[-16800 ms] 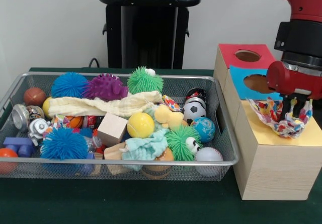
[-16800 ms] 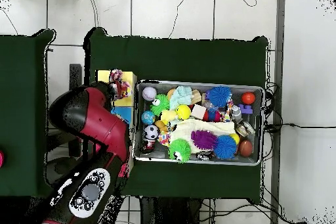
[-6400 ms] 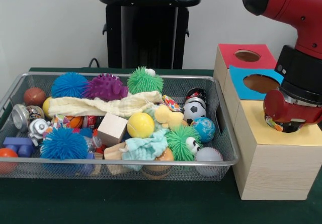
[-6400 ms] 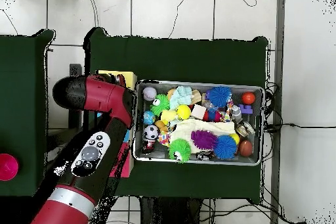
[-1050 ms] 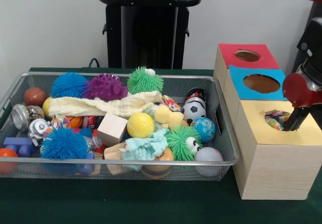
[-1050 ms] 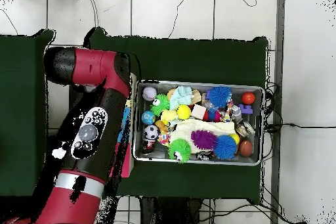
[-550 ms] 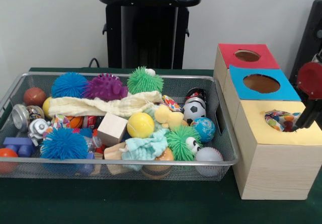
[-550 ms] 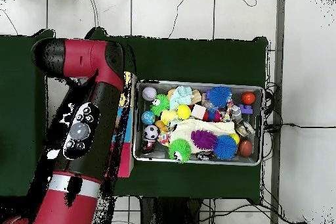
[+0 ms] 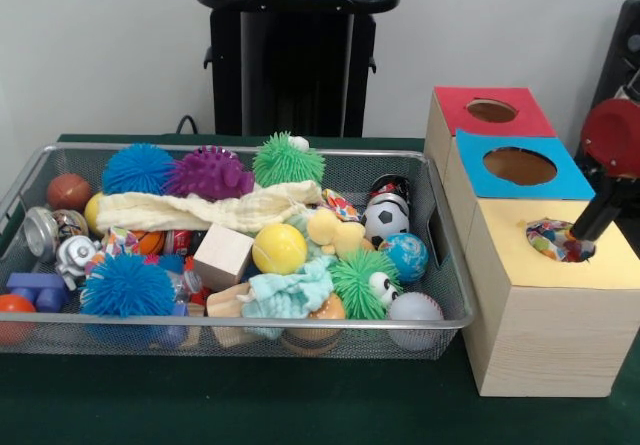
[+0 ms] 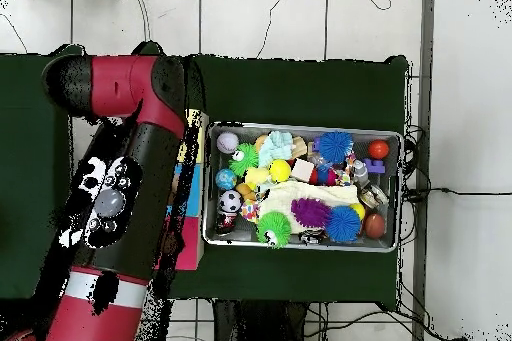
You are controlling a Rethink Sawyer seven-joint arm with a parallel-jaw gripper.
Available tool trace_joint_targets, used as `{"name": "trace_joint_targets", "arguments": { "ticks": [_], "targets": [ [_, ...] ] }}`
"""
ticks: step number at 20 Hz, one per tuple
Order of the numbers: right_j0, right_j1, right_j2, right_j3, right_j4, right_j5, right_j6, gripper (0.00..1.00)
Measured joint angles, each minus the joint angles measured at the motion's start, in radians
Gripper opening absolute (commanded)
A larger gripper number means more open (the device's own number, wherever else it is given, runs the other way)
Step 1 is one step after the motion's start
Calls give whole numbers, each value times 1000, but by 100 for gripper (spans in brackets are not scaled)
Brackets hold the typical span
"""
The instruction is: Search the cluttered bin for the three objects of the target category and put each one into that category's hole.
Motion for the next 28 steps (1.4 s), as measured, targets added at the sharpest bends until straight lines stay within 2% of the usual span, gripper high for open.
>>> {"name": "trace_joint_targets", "arguments": {
  "ticks": [7, 11, 23, 28],
  "targets": [
    [1, -17, -4, 10, -14, 18, 0, 0],
    [8, -36, -4, 42, -14, 18, 0, 0],
    [42, -59, 3, 172, -14, 12, 0, 0],
    [51, -68, 23, 238, -13, -48, 0, 0]
  ]
}}
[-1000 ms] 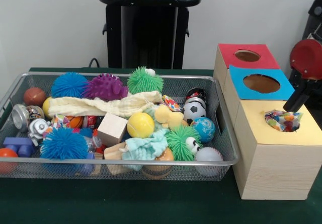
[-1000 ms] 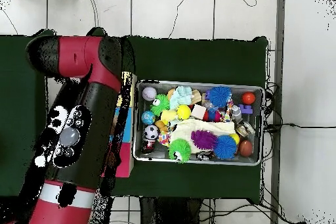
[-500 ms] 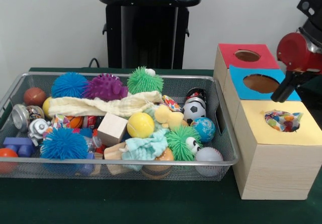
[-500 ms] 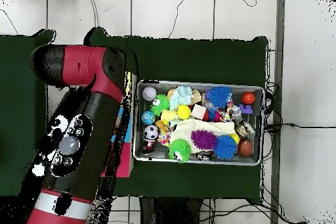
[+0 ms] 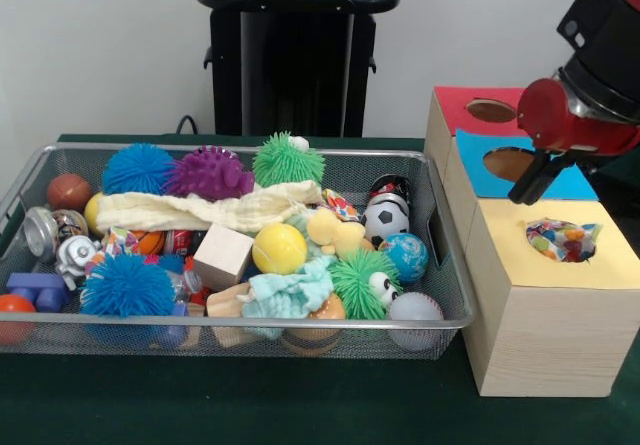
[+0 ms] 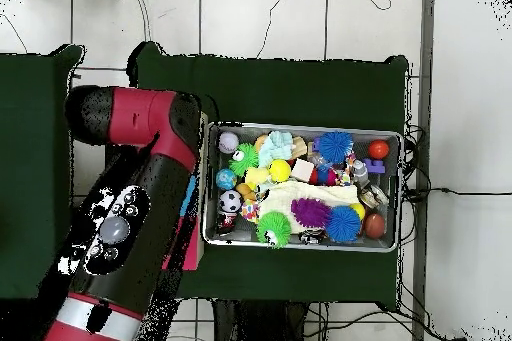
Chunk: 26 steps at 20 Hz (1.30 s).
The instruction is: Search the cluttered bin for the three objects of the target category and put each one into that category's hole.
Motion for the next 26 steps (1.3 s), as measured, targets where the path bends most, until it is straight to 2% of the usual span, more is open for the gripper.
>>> {"name": "trace_joint_targets", "arguments": {
  "ticks": [6, 9, 15, 26],
  "targets": [
    [0, -27, 68, 78, 23, -144, 0, 0],
    [0, -33, 94, 90, 30, -180, 0, 0],
    [0, -45, 141, 101, 36, -187, 0, 0],
    [9, -26, 148, 101, 32, -187, 3, 0]
  ]
}}
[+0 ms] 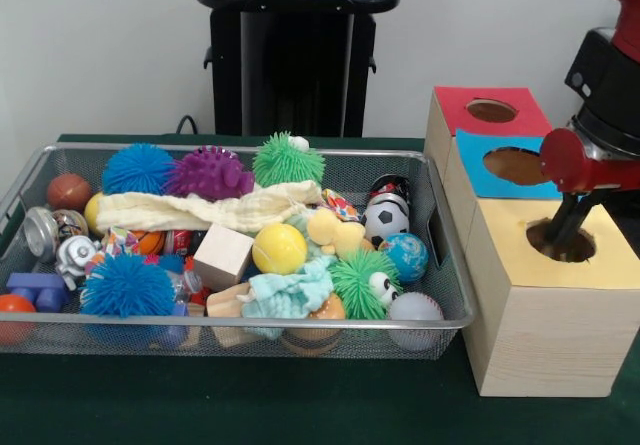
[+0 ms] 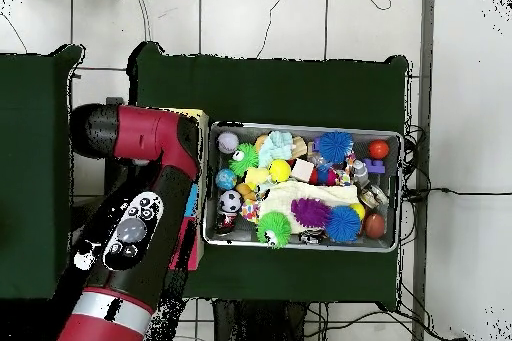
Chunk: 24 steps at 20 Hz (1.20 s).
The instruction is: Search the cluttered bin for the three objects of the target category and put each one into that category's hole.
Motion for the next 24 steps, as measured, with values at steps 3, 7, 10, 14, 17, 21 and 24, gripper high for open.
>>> {"name": "trace_joint_targets", "arguments": {
  "ticks": [3, 7, 10, 14, 17, 21, 24],
  "targets": [
    [5, 23, -8, -2, -3, -2, 7, 0],
    [5, 50, -17, -6, -4, -14, 21, 0],
    [4, 75, -21, -8, -3, -36, 40, 0],
    [4, 73, -21, -11, -6, -40, 46, 0],
    [4, 70, -21, -11, -7, -40, 46, 0],
    [4, 62, -22, -12, -7, -39, 46, 0],
    [3, 53, -33, -24, -7, -29, 46, 0]
  ]
}}
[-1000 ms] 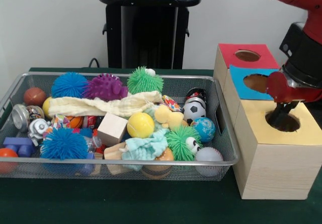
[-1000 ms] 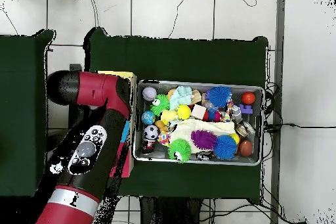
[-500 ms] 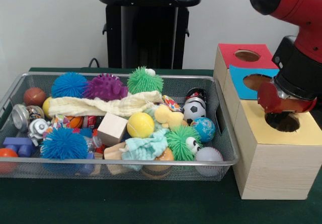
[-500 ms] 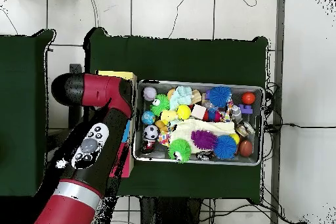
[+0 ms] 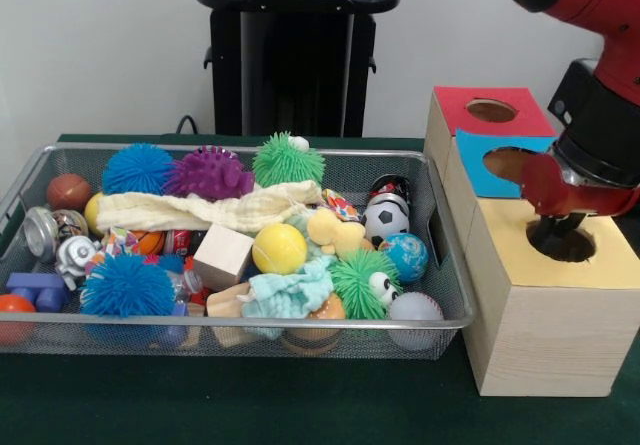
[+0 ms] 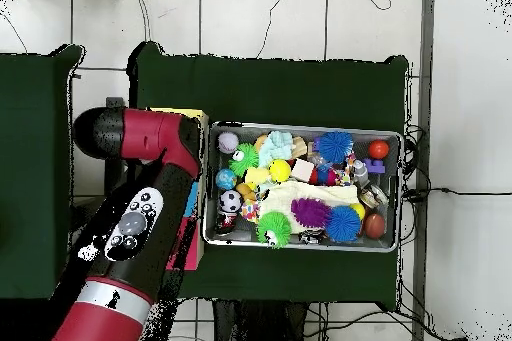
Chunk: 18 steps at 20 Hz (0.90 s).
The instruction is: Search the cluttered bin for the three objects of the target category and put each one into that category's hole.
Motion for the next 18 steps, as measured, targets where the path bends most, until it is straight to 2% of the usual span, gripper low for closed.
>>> {"name": "trace_joint_targets", "arguments": {
  "ticks": [9, 18],
  "targets": [
    [-15, -32, -11, -15, -1, 39, 0, 0],
    [-29, -25, -10, -56, -12, 111, 0, 0]
  ]
}}
